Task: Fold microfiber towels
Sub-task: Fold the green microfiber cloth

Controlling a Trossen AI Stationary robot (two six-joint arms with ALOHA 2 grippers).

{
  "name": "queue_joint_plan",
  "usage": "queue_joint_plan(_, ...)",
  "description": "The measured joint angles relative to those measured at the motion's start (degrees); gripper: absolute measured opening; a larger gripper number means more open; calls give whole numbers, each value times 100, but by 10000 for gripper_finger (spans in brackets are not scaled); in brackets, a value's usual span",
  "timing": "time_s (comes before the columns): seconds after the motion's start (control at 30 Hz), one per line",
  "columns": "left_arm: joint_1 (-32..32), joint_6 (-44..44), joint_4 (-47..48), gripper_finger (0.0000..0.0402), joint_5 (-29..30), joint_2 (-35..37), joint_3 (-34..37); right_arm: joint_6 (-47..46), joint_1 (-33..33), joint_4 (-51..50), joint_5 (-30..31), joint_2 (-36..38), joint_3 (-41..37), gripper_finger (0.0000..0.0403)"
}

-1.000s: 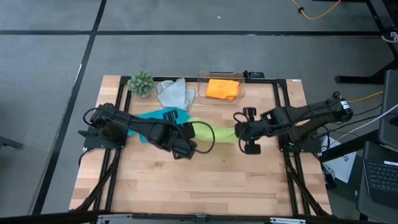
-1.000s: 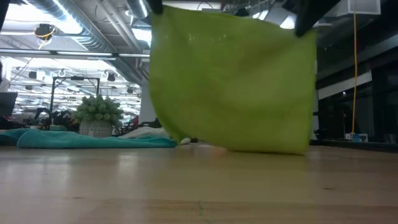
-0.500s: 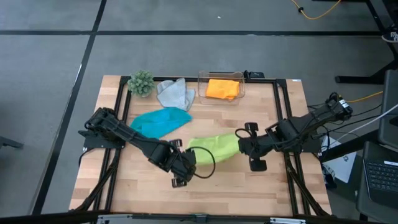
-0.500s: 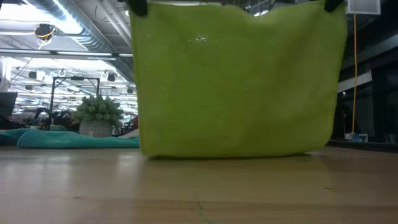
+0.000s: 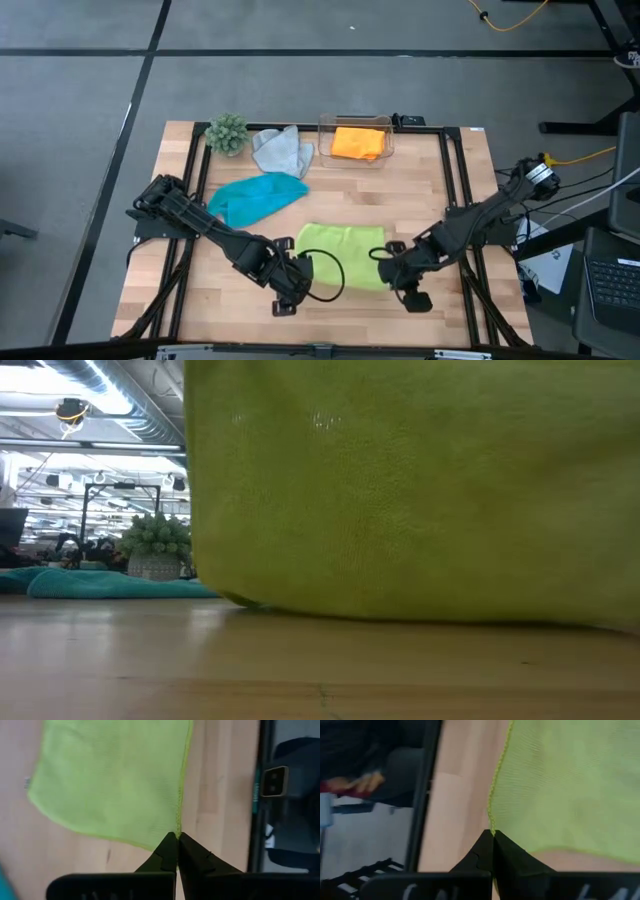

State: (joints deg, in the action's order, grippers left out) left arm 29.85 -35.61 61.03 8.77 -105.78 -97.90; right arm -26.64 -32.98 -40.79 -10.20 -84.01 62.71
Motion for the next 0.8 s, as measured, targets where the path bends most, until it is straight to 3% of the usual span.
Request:
queue_joint_plan(0.17, -38, 161, -503, 0, -559, 7, 344, 89, -61, 668, -197, 0, -393, 3)
queue_joint_plan(0.47, -183, 168, -1508, 0, -1053, 7, 1057, 432, -65, 837, -196, 2, -504, 3)
queue_joint_plan(0.8, -427, 364, -1657, 0, -1135, 4, 1248, 747, 119, 696, -39, 4, -504, 3)
